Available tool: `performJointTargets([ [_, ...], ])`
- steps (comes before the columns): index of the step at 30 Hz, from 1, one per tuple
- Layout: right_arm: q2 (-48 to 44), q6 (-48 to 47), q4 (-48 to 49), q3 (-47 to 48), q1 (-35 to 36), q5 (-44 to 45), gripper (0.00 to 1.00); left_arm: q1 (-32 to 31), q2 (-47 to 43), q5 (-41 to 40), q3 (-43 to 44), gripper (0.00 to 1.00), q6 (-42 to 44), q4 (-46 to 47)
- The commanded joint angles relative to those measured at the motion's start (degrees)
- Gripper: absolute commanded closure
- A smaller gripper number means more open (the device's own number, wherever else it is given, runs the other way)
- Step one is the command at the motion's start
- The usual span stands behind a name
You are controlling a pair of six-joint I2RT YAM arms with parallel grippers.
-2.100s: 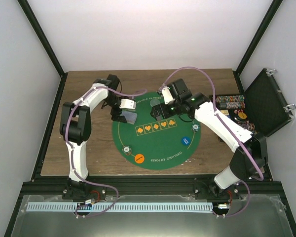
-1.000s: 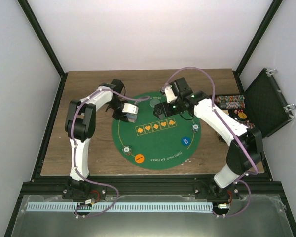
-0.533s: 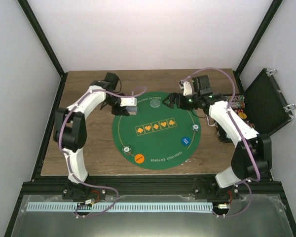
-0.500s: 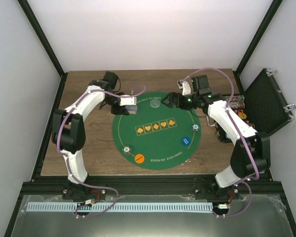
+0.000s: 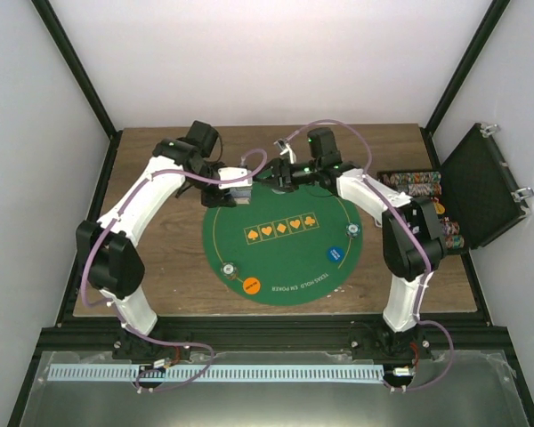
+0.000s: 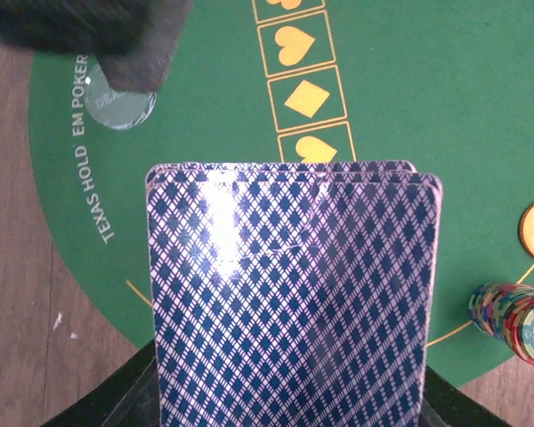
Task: Distribute texas hold em gaming equipment
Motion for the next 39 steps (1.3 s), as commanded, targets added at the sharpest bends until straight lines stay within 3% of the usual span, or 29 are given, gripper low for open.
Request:
performJointTargets([
  [1, 2.3, 2.2, 5.7, 3.7, 2.3, -5.8, 0.14, -0.2, 0.3, -2.2, 3.1, 0.52, -3.7, -1.6],
  [11, 5.8, 5.2, 8.1, 4.4, 4.2, -7.0, 0.23, -0.6, 0.2, -1.9, 3.6, 0.52, -4.2, -1.1],
  [22, 9.0, 9.0, 10.9, 6.2, 6.4, -9.4, 0.41, -1.1, 0.3, -3.6, 2.4, 0.52, -4.0, 0.9],
  [25, 9.2, 8.7, 10.1, 6.4, 6.9, -9.9, 0.51, -1.1, 0.3, -5.0, 1.7, 0.52, -4.2, 2.5],
  [29, 9.1, 8.9, 11.1, 5.9, 7.0, -11.5, 0.75, -1.2, 0.8, -5.2, 1.2, 0.52, -4.4, 2.9],
  [33, 8.1, 8.1, 11.2, 5.9, 7.0, -12.4, 0.98, -1.4, 1.1, -5.1, -0.3, 0.33, -4.3, 2.8],
  [35, 7.7, 7.5, 10.9, 5.8, 7.0, -12.5, 0.99, -1.3, 1.5, -5.2, -0.8, 0.24, -4.2, 2.4],
  [39, 7.0, 6.3, 10.2, 5.7, 7.0, -12.3, 0.99, -1.3, 2.5, -4.8, -0.4, 0.18, -4.4, 1.5],
])
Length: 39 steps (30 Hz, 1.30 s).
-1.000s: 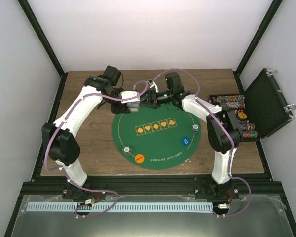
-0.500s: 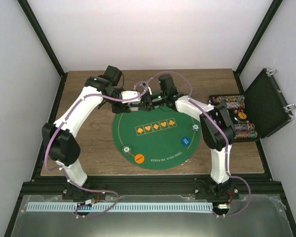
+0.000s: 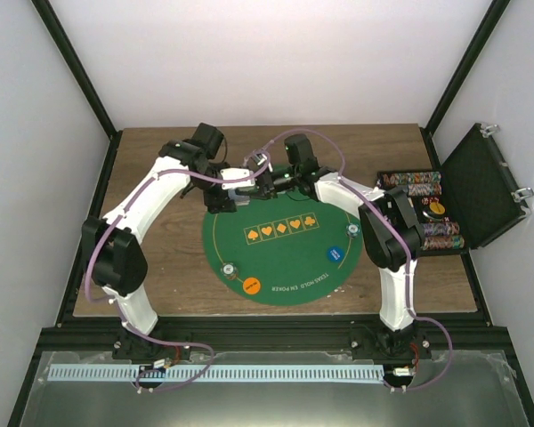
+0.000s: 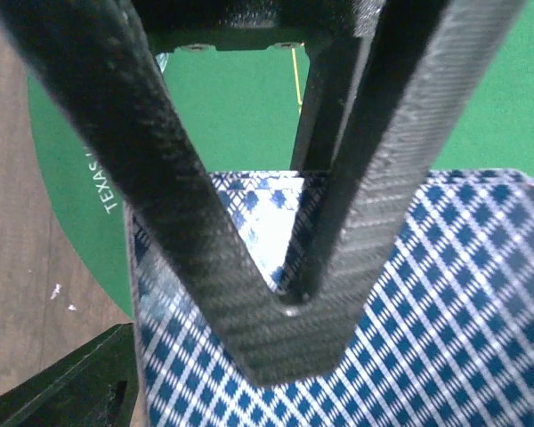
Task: Distribute texas hold em gaming equipment
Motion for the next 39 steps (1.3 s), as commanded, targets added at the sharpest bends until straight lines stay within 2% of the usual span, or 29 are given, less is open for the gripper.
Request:
performJointTargets([
  [1, -2.2, -2.0, -0.1, 1.8, 0.7, -2.2, 0.99, -0.2, 1.6, 0.4, -0.1, 0.18, -0.3, 0.4],
  [2, -2.3, -2.4, -0.4, 1.8, 0.6, -2.1, 0.99, -0.2, 1.6, 0.3, 0.0, 0.2, -0.5, 0.7],
  [5, -2.6, -3.3, -1.7, 2.0, 0.7, -1.8, 0.99, -0.2, 1.7, 1.1, 0.6, 0.38, -1.1, 1.2],
  [6, -2.7, -3.9, -2.5, 2.2, 0.6, -1.4, 0.99, -0.2, 1.7, 1.4, 0.7, 0.41, -1.4, 1.3],
  [13, -2.8, -6.7, -6.1, 3.0, 0.6, 1.0, 0.99, -0.2, -0.1, 4.5, 0.4, 0.42, -1.7, 0.8],
  [16, -2.7, -7.6, -7.3, 3.6, 0.7, 1.2, 0.99, -0.1, -0.9, 5.8, 0.1, 0.35, -1.4, 0.4],
  [18, -2.7, -8.1, -7.9, 3.8, 0.6, 1.3, 0.99, 0.0, -1.2, 6.9, 0.2, 0.34, -1.1, 0.0],
  [21, -2.8, -9.1, -9.2, 4.2, 0.6, 1.6, 0.99, 0.3, -1.0, 8.2, 0.9, 0.46, -1.4, -0.5],
  [26, -3.2, -10.3, -10.6, 4.3, 0.6, 2.3, 0.99, 0.3, -0.7, 9.0, 1.6, 0.52, -1.7, -1.1],
  [28, -3.3, -10.4, -10.7, 4.3, 0.6, 2.4, 0.93, 0.3, -1.0, 9.3, 1.5, 0.53, -1.5, -1.2],
  [30, -3.5, -10.4, -10.6, 4.2, 0.6, 2.7, 0.81, 0.3, -1.4, 9.3, 1.3, 0.56, -1.4, -1.1],
  [32, -3.6, -10.8, -11.4, 4.4, 0.6, 3.6, 0.75, 0.3, -1.5, 9.0, 1.2, 0.57, -1.5, -0.8],
  [39, -5.4, -12.6, -15.0, 3.2, -0.3, 10.2, 0.68, 0.4, -1.9, 7.9, 0.7, 0.56, -1.6, -0.8],
])
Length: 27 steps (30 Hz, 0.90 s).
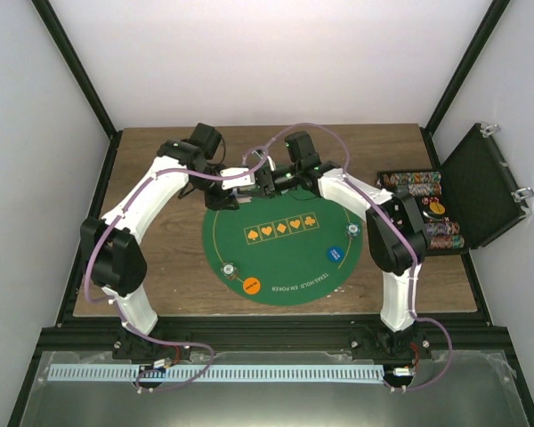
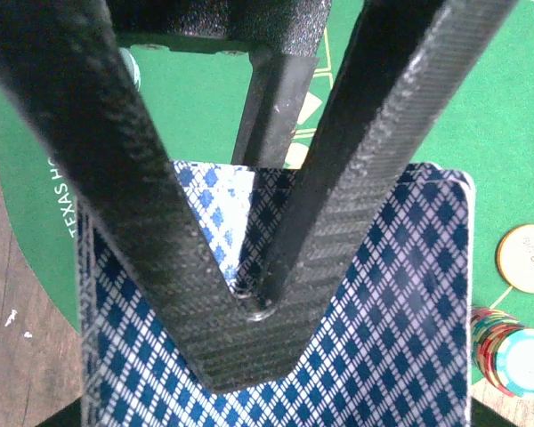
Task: Distribute texas hold em gaming equipment
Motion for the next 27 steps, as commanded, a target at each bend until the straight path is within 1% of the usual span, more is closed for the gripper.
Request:
performJointTargets([
  [1, -3.2, -1.7, -3.1, 0.7, -0.5, 5.7, 0.68, -0.2, -2.3, 1.9, 0.6, 0.56, 0.3, 0.8],
  [15, -4.8, -6.0, -9.1, 1.7, -1.2, 9.3, 0.57, -0.1, -2.2, 0.9, -0.5, 0.55, 0.4, 1.1],
  [22, -5.3, -7.4, -10.9, 2.4, -1.6, 10.9, 0.57, -0.1, -2.2, 0.6, -0.9, 0.55, 0.6, 1.0],
  [27, -5.3, -7.7, -11.2, 2.9, -1.7, 9.7, 0.57, -0.1, -2.1, 0.6, -0.9, 0.55, 0.3, 1.3],
])
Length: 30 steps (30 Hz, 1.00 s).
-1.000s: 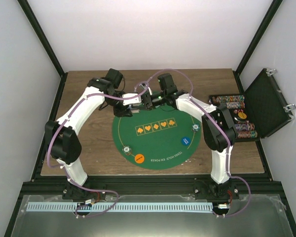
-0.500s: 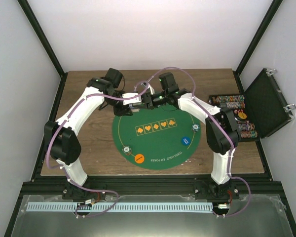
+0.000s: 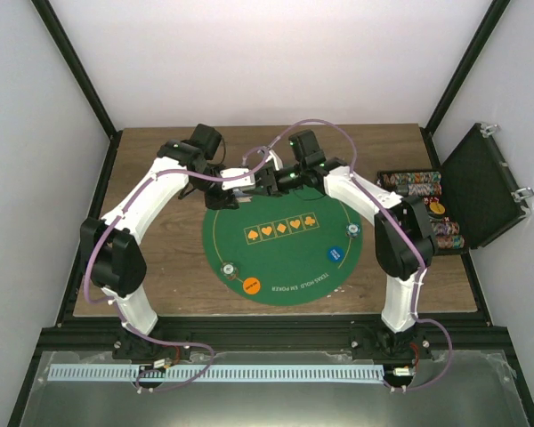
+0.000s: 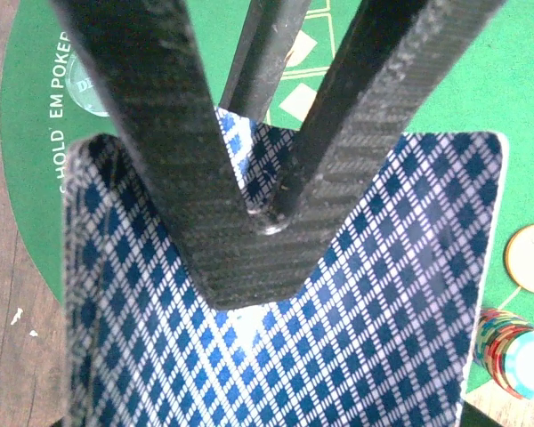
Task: Distribute texas hold em gaming equipment
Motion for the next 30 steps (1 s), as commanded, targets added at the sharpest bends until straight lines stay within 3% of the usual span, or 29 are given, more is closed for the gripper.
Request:
performJointTargets([
  [1, -1.6, -1.5, -2.2, 3.2, -0.7, 1.0, 0.57, -0.1, -1.6, 1.0, -0.3, 0.55, 0.4, 0.2],
  [17, -2.6, -3.3, -4.2, 5.1, -0.7, 1.7, 0.5, 0.0, -1.6, 1.0, -0.7, 0.54, -0.5, 0.4],
  [30, -4.0, -4.0, -4.4, 4.9, -0.7, 3.3, 0.65, 0.0, -1.6, 0.5, -0.6, 0.54, -1.4, 0.5],
])
